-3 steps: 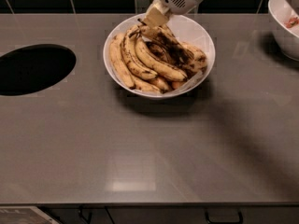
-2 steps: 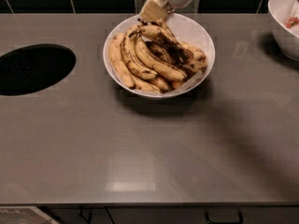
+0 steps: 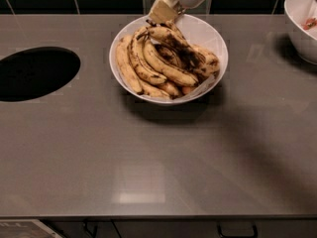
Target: Pick banana from white bowl
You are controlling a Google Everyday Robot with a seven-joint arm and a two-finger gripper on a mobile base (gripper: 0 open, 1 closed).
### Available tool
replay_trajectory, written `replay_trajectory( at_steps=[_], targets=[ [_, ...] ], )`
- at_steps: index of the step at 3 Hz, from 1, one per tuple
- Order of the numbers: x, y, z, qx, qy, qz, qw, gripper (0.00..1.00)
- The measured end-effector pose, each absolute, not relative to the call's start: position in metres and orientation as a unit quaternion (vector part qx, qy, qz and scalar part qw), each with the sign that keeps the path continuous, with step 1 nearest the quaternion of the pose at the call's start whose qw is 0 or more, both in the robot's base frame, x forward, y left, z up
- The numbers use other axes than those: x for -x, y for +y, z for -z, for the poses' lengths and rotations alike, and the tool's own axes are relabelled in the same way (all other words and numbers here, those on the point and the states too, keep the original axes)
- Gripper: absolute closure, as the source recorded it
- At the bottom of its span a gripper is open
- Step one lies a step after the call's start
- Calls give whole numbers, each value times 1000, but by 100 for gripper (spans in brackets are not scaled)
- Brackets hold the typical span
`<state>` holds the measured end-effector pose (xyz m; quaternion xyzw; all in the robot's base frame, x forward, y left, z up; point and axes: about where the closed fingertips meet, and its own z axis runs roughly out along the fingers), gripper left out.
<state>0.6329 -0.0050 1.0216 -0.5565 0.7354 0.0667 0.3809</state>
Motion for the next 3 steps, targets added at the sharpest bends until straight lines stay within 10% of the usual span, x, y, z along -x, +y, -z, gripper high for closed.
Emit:
replay_trajectory(
  at_steps=[3],
  targets=[
    [-625,-13,-1025,554,751,-36,357,0]
  ],
)
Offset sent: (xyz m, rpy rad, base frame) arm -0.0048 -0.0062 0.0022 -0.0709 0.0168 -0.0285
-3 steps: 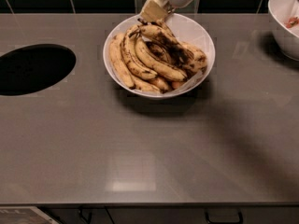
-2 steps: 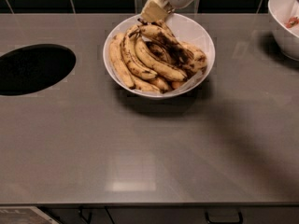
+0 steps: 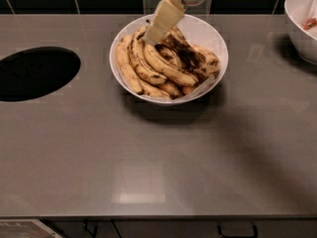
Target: Pick banana from white bowl
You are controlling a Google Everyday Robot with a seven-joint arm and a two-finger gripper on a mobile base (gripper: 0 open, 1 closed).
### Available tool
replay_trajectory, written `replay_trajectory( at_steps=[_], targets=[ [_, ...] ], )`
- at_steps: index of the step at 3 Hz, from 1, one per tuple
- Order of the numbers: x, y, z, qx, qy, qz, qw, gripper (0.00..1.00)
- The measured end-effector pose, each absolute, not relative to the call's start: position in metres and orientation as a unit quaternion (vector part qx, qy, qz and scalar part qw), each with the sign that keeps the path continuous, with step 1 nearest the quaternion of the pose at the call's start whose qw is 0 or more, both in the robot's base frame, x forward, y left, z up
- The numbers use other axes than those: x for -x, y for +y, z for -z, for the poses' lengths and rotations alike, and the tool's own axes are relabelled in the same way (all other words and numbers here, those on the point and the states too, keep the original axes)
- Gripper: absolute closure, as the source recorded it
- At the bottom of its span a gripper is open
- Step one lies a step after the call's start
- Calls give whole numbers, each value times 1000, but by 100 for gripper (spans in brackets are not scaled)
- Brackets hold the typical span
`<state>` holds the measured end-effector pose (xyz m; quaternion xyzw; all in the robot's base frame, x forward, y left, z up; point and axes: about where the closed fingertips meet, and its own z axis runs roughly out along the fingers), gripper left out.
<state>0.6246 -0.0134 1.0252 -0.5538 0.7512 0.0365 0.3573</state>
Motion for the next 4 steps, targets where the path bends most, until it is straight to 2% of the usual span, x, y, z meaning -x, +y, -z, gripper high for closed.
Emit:
replay_trajectory(
  at_steps=[2,3,4],
  targets=[
    [-622,-37,-1014,531,776,-31,340,0],
    [-629,-42,-1001,526,780,-47,335,13],
    [-638,-42,-989,527,780,-63,331,13]
  ],
)
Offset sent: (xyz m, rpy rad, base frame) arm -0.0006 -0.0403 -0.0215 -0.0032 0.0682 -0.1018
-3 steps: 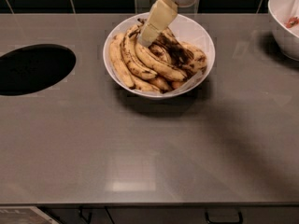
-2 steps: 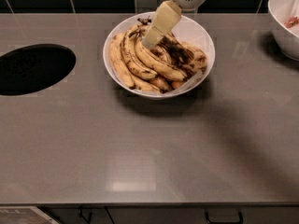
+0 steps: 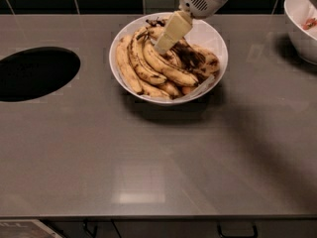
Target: Pick banana from white bowl
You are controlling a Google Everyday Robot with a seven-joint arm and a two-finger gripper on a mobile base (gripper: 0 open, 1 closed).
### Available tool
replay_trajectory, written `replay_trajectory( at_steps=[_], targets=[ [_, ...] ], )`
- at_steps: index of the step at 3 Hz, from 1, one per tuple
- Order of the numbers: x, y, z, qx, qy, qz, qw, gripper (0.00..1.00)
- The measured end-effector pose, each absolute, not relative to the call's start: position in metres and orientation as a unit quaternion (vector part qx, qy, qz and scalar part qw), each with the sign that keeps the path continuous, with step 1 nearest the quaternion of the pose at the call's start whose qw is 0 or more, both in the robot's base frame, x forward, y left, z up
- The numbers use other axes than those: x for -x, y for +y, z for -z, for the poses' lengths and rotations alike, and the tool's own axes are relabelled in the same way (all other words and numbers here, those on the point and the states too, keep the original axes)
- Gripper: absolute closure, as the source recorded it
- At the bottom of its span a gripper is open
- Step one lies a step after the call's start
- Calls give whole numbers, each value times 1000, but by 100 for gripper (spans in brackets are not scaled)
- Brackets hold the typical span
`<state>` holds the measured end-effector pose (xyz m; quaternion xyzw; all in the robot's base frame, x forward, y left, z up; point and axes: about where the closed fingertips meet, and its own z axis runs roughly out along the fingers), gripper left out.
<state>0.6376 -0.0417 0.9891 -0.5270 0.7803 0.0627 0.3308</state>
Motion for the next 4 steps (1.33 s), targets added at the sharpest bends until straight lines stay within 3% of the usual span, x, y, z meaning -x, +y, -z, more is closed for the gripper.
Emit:
replay_trajectory(
  at_steps=[1,2,4],
  targets=[
    [-646,-38,-978,530,779,-77,327,20],
    [-650,-35,-969,530,778,-89,325,37],
    [-652,-34,-966,529,779,-90,324,81]
  ],
)
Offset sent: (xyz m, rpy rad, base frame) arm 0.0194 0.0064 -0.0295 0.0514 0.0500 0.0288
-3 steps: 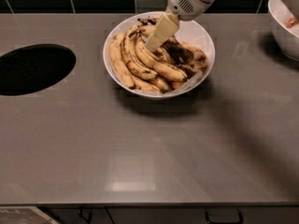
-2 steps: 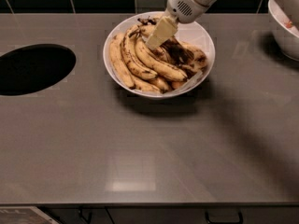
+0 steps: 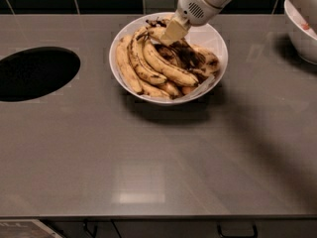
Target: Pick banana from white bowl
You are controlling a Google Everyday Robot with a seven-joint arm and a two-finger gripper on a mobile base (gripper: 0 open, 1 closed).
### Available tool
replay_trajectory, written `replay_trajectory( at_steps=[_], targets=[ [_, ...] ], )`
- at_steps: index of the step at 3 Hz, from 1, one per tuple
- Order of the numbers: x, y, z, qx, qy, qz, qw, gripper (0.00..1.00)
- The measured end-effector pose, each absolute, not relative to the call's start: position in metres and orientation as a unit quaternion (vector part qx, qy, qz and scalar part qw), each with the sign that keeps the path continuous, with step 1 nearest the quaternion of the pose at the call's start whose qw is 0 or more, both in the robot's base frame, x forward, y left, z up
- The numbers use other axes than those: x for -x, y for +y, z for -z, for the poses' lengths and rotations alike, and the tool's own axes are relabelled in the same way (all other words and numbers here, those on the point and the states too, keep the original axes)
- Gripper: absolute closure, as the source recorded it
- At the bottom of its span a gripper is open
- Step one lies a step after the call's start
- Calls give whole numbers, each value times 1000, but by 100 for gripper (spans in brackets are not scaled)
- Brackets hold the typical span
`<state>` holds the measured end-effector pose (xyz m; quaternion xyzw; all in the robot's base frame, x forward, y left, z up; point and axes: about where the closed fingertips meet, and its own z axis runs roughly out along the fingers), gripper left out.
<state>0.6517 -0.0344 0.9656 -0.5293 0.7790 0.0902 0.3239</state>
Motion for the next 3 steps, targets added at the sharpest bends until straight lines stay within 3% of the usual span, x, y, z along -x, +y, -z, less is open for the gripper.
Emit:
replay_trajectory(
  at_steps=[1,2,3],
  targets=[
    [-652,-33,-963,529,780,-90,322,80],
    [-652,-33,-962,530,780,-90,322,61],
    [-653,-32,-959,530,780,-92,321,55]
  ],
)
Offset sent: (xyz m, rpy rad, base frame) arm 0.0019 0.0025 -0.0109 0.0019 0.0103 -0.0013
